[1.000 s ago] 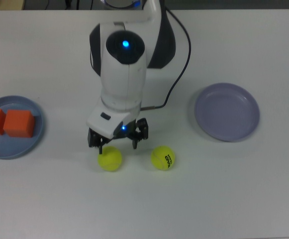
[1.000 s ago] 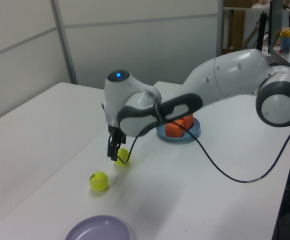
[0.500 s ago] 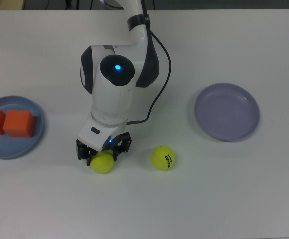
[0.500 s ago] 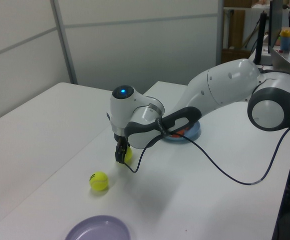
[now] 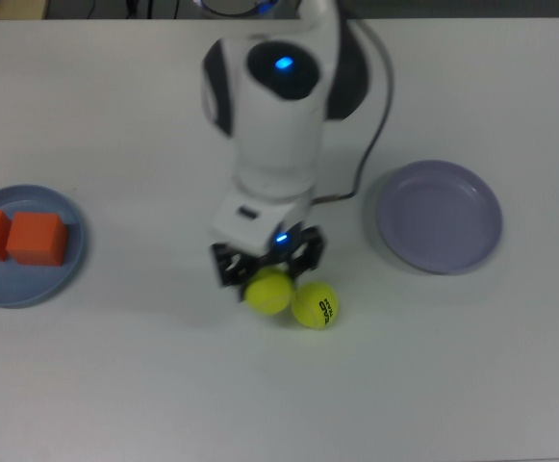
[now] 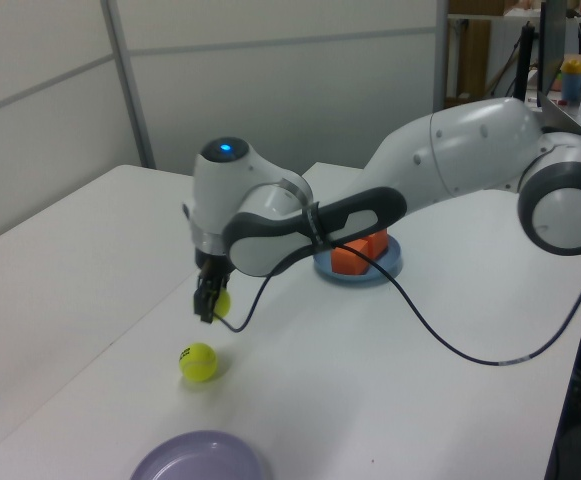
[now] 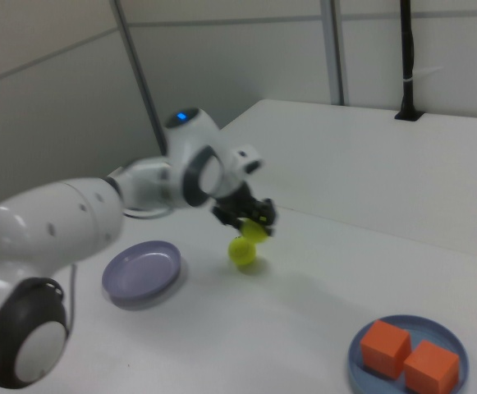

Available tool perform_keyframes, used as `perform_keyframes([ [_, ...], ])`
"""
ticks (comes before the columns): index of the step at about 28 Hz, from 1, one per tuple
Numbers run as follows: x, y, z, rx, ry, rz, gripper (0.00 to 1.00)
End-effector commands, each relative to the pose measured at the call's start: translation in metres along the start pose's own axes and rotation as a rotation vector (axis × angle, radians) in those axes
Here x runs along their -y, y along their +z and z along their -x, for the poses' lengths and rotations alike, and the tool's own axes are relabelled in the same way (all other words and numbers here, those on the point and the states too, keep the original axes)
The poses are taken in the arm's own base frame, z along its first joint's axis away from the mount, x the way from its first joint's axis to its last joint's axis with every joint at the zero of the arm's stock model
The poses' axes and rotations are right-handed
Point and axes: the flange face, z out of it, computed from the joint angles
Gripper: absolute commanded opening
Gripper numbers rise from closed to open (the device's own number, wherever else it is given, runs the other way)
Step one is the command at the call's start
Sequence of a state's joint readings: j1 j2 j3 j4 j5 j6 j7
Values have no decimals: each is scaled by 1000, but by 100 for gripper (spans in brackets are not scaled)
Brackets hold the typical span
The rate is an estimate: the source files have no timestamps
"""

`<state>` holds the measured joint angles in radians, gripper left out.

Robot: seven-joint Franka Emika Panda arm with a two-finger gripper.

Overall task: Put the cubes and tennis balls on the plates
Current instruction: 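Carry the tennis ball onto the lavender plate and release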

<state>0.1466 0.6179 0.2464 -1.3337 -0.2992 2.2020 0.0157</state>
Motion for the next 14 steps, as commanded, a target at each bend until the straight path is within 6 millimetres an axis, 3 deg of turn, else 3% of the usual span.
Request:
perform_keyframes([
  [1,80,-32,9,98,36,-50,0],
  [4,126,-32,12,124,48,-63,0],
  [5,154,-34,16,141,52,-68,0],
  [10,215,-37,29,185,21,-64,5],
  [12,240,-35,37,196,10,-57,24],
  [14,255,-29,44,208,5,-43,51],
])
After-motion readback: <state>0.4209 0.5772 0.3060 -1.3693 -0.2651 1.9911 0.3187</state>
